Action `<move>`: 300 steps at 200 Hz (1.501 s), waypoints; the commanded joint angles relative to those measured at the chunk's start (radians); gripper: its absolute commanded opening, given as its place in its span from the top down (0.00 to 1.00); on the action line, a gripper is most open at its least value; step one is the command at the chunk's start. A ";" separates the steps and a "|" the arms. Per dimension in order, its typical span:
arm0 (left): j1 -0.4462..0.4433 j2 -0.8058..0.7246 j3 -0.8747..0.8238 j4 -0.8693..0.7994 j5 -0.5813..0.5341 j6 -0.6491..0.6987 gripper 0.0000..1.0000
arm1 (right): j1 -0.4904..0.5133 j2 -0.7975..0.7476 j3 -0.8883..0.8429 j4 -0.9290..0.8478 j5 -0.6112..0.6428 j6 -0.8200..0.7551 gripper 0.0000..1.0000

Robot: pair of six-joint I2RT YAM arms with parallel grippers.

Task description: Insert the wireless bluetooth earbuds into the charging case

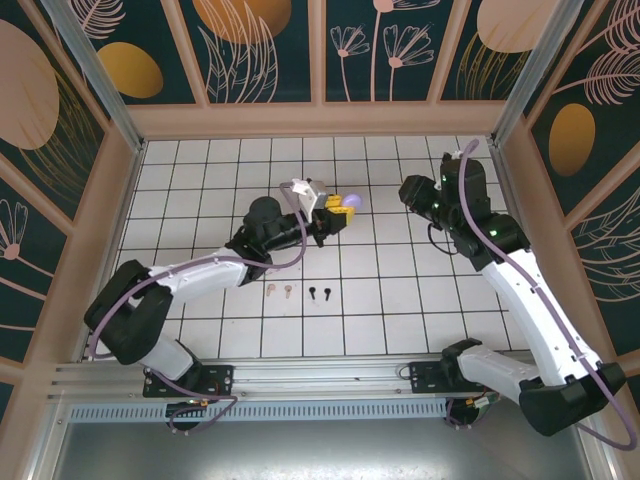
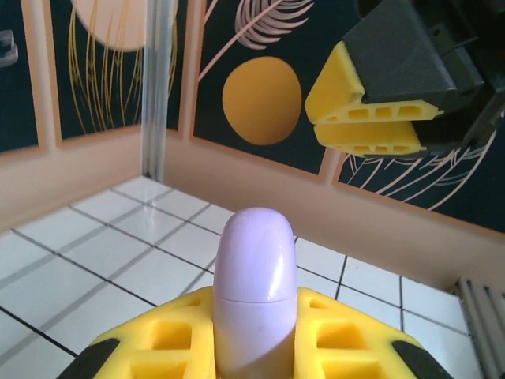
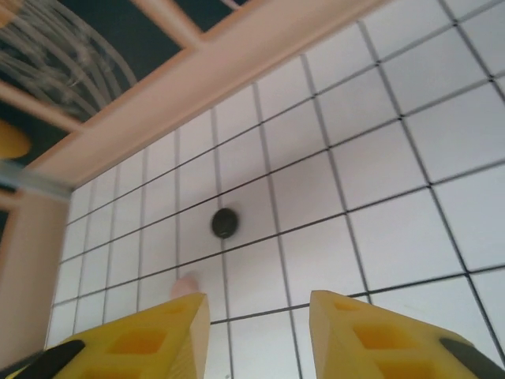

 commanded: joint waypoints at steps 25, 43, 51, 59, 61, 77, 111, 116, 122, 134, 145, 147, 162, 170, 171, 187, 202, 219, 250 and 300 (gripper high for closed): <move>-0.086 0.165 0.026 0.149 -0.150 -0.359 1.00 | -0.070 -0.055 -0.104 0.045 0.048 0.012 0.51; -0.113 0.237 0.061 0.171 -0.195 -0.474 1.00 | -0.090 -0.066 -0.133 0.050 0.036 0.010 0.49; -0.125 0.268 0.080 0.167 -0.218 -0.515 1.00 | -0.098 -0.071 -0.143 0.052 0.034 0.009 0.48; -0.137 0.299 0.101 0.165 -0.232 -0.553 1.00 | -0.104 -0.077 -0.151 0.054 0.030 0.008 0.48; -0.140 0.307 0.107 0.162 -0.238 -0.564 1.00 | -0.106 -0.078 -0.153 0.054 0.029 0.008 0.48; -0.159 0.365 0.146 0.132 -0.281 -0.647 1.00 | -0.115 -0.085 -0.168 0.054 0.022 0.005 0.48; -0.195 0.468 0.242 0.041 -0.333 -0.744 1.00 | -0.122 -0.098 -0.199 0.070 0.003 0.007 0.47; -0.201 0.480 0.260 0.019 -0.339 -0.748 1.00 | -0.122 -0.097 -0.203 0.071 0.001 0.007 0.47; -0.208 0.497 0.283 -0.017 -0.348 -0.752 1.00 | -0.122 -0.098 -0.207 0.072 0.000 0.006 0.47; -0.219 0.525 0.322 -0.079 -0.366 -0.773 1.00 | -0.124 -0.096 -0.213 0.077 -0.001 0.002 0.47; -0.226 0.551 0.343 -0.125 -0.386 -0.811 1.00 | -0.127 -0.093 -0.216 0.077 -0.003 -0.001 0.46; -0.226 0.556 0.346 -0.132 -0.388 -0.816 1.00 | -0.126 -0.094 -0.217 0.079 -0.002 -0.001 0.46; -0.233 0.586 0.372 -0.179 -0.401 -0.845 1.00 | -0.129 -0.091 -0.218 0.084 -0.007 -0.005 0.46; -0.239 0.598 0.380 -0.196 -0.409 -0.849 1.00 | -0.129 -0.088 -0.220 0.086 -0.007 -0.007 0.46; -0.239 0.598 0.382 -0.198 -0.410 -0.850 1.00 | -0.130 -0.089 -0.220 0.086 -0.007 -0.006 0.46; -0.248 0.618 0.405 -0.230 -0.418 -0.847 1.00 | -0.131 -0.086 -0.221 0.089 -0.012 -0.008 0.46; -0.253 0.635 0.423 -0.251 -0.418 -0.843 0.98 | -0.132 -0.083 -0.220 0.091 -0.016 -0.009 0.46; -0.254 0.660 0.446 -0.269 -0.413 -0.853 0.95 | -0.134 -0.077 -0.218 0.094 -0.023 -0.011 0.46; -0.254 0.702 0.480 -0.290 -0.393 -0.875 0.86 | -0.132 -0.068 -0.210 0.095 -0.031 -0.009 0.46; -0.254 0.721 0.494 -0.351 -0.401 -0.889 0.64 | -0.133 -0.062 -0.189 0.088 -0.036 -0.009 0.45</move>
